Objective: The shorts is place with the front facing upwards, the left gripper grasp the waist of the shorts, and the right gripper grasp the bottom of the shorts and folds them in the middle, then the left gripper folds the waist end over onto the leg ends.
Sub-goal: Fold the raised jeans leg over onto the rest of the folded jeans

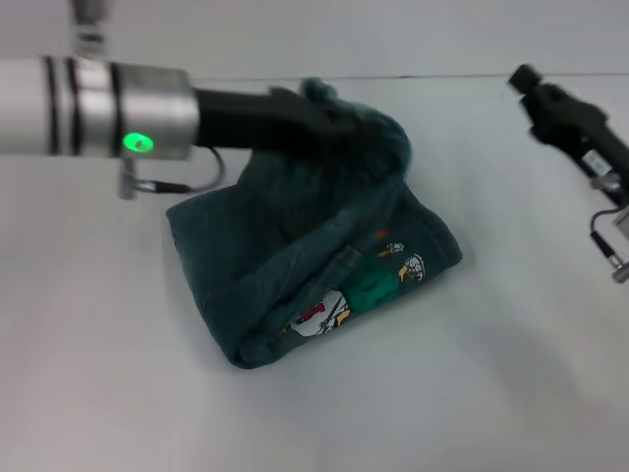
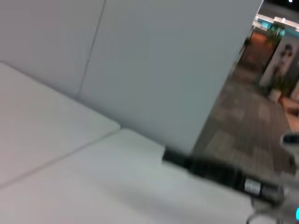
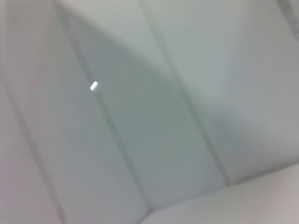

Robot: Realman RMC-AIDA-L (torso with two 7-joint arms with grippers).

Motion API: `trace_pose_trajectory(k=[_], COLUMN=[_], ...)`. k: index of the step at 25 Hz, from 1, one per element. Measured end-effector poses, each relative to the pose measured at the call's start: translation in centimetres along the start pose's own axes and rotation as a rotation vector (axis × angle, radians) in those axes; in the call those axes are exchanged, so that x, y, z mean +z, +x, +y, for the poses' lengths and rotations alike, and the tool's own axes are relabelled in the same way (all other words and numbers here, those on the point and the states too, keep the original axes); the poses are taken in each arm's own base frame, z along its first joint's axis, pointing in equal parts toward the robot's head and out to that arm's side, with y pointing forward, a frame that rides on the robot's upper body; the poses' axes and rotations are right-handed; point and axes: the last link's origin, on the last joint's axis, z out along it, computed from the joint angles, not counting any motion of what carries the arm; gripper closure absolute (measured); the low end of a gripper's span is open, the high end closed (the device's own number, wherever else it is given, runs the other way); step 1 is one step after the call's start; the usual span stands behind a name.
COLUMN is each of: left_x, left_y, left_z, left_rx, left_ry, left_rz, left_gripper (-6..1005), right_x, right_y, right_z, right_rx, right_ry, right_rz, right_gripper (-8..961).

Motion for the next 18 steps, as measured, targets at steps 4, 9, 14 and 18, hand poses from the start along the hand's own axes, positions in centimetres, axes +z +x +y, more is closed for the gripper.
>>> trace_pose_trajectory(k=[4, 9, 14, 18], left_x=[3.9, 6.3, 7.2, 7.2], left_y=[-1.3, -2.5, -2.7, -2.6], left_z=[0.8, 1.1, 1.4, 1.6], left_rx=[0.017, 0.015, 0.003, -0.016], left_ry=[-0.03, -0.017, -0.016, -0.03], left_rz=[-0.111, -0.169, -0.156, -0.123], left_gripper=[907, 900, 781, 686], right_x=[-0.4, -0.6, -0.6, -0.6], right_y=[-0.6, -0.6, -0.3, 0.1], right_z=[-0.6, -0.8, -0.7, -0.4], right_rx=[0.037, 0.059, 0.062, 0.061], right_ry=[0.054, 0.075, 0.077, 0.066], right_rz=[-0.067, -0.085, -0.075, -0.06], right_gripper=[944, 943, 943, 941])
